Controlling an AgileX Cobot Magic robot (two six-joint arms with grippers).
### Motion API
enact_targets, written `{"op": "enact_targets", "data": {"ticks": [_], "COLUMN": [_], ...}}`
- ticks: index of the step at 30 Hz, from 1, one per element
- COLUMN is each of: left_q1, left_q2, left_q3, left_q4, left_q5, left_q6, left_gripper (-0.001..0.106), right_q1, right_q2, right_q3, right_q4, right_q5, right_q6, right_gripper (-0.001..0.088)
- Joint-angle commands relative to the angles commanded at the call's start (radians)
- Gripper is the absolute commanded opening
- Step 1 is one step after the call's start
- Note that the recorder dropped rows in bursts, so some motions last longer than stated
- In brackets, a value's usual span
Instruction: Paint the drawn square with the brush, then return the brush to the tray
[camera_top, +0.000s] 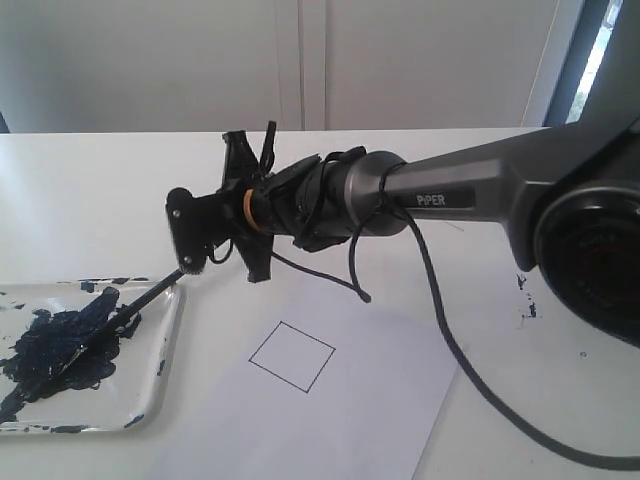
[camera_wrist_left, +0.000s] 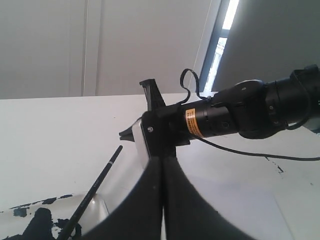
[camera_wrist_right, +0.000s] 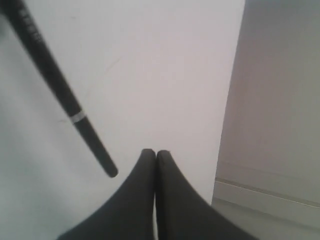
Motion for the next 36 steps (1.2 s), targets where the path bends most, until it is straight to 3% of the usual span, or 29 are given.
{"op": "enact_targets", "data": {"ticks": [9, 36], "left_q1": [0.0, 0.0], "left_q2": [0.0, 0.0], "left_q3": [0.0, 0.0], "left_q4": [0.0, 0.0], "left_q5": [0.0, 0.006], "left_q6": [0.0, 0.0], "left_gripper": [0.0, 0.0], "right_q1": [0.0, -0.002], "right_q2": [0.087, 0.153], "right_q3": [-0.12, -0.122], "right_q4": [0.0, 0.0], "right_q5": [-0.025, -0.036], "right_q6": [0.111, 0.111], "right_gripper": [0.0, 0.0]}}
